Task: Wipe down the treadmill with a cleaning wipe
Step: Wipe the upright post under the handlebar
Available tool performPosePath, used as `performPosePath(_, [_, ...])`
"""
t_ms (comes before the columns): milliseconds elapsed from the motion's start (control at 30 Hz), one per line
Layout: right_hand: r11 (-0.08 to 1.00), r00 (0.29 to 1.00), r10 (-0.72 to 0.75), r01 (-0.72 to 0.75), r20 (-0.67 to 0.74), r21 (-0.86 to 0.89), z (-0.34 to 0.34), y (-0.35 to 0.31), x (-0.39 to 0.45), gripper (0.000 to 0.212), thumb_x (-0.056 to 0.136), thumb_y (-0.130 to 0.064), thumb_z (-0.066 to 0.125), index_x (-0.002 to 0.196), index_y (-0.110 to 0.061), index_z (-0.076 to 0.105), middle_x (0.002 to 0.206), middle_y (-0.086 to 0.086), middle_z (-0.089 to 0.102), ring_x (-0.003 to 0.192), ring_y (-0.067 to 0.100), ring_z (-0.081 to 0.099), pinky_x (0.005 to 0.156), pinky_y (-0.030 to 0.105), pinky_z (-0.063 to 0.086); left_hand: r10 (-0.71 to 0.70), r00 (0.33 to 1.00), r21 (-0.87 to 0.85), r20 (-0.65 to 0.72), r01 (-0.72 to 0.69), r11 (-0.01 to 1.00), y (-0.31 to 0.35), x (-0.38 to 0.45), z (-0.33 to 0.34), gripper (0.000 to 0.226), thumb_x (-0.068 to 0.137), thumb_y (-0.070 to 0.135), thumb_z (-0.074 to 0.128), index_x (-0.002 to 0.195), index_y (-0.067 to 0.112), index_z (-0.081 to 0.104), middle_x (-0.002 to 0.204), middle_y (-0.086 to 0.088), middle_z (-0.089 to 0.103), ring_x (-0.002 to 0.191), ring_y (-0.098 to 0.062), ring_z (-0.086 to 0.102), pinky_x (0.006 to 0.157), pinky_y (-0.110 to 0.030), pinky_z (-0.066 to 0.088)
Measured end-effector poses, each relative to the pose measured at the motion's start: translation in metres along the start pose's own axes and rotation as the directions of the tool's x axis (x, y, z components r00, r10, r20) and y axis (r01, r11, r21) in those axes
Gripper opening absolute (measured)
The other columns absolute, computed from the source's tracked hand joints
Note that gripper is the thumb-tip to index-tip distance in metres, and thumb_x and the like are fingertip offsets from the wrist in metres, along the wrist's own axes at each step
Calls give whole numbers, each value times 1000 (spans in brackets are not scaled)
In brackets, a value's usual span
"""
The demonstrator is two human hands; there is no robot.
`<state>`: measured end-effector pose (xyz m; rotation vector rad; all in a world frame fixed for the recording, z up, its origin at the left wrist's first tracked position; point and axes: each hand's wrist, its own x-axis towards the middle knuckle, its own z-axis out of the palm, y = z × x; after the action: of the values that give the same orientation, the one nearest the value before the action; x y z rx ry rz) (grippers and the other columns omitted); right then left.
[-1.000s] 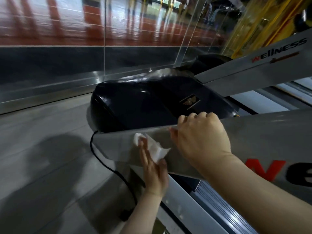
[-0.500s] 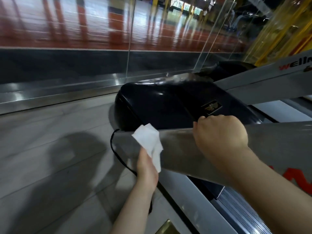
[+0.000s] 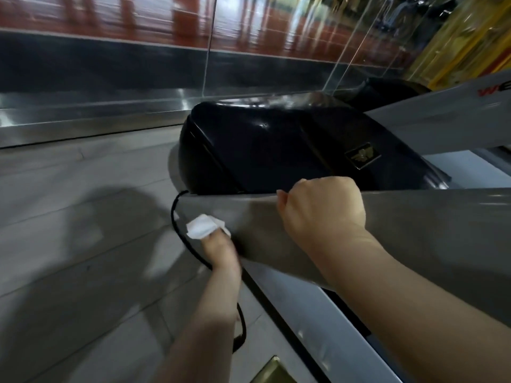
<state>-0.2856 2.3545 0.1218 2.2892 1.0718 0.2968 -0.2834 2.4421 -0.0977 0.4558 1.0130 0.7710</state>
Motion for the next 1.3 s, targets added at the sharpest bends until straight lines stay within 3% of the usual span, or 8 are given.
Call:
performPosePath(233, [995, 1000, -2, 0, 24, 97, -5, 2, 0, 53, 107, -36, 13, 112, -5, 56, 97, 11, 60, 92, 33, 63, 87, 45, 50, 524, 779, 183, 345, -603, 776, -28, -27, 8, 57, 107, 35, 27, 158, 24, 3, 162, 19, 1, 147, 7, 6, 118, -13, 9])
performPosePath(400, [993, 997, 27, -36, 78, 112, -10, 0, 1, 55, 107, -39, 12, 110, -4, 55, 87, 12, 56, 89, 32, 63, 86, 46, 51, 260, 956, 241, 137, -286, 927, -42, 29, -16, 55, 108, 39, 25, 158, 26, 6, 165, 11, 3, 149, -7, 11, 117, -24, 13])
performPosePath(667, [995, 994, 5, -17, 110, 101, -12, 1, 1, 52, 108, -33, 10, 117, -3, 52, 98, 14, 58, 93, 34, 62, 86, 46, 50, -97, 988, 199, -116, 119, 973, -57, 150, -24, 107, 61, 94, 31, 144, 28, 47, 142, -1, 54, 127, -25, 52, 112, -44, 37])
performPosePath(767, [998, 991, 7, -15, 131, 62, -15, 2, 1, 52, 108, -33, 11, 115, -2, 52, 99, 14, 58, 93, 35, 62, 86, 46, 50, 223, 972, 270, 71, -234, 934, -9, 47, 2, 60, 103, 47, 28, 156, 21, 21, 161, -1, 24, 145, -18, 28, 120, -39, 22])
performPosePath(867, [999, 992, 11, -16, 126, 34, -16, -1, 3, 50, 108, -33, 12, 111, -3, 52, 82, 13, 50, 92, 34, 61, 86, 47, 50, 590, 713, 189, 379, -684, 705, -7, 25, 4, 58, 103, 37, 26, 157, 17, 16, 165, 2, 12, 151, -8, 10, 123, -33, 11])
performPosePath(933, [997, 994, 15, -22, 105, 67, -11, -1, 4, 45, 109, -30, 14, 114, -5, 50, 76, 12, 45, 93, 34, 61, 87, 47, 49, 619, 661, 250, 424, -742, 621, -11, 52, 4, 58, 102, 35, 25, 156, 14, 23, 164, -2, 19, 150, -8, 15, 123, -31, 13])
performPosePath(1067, [999, 995, 4, -9, 101, 46, -10, 1, 3, 40, 108, -24, 17, 130, -8, 46, 113, 15, 60, 102, 35, 61, 92, 51, 46, 225, 971, 259, 80, -238, 936, -10, 62, 0, 53, 105, 40, 27, 154, 20, 29, 152, 1, 37, 134, -11, 38, 107, -26, 29])
performPosePath(1300, [994, 995, -56, 63, 85, -88, -5, -1, 7, 42, 106, -17, 22, 130, -7, 55, 116, 14, 63, 99, 39, 62, 81, 54, 47, -222, 966, 94, 134, 211, 973, -20, 9, -3, 84, 84, 81, 37, 141, 20, 49, 134, 4, 54, 126, -19, 50, 114, -42, 35])
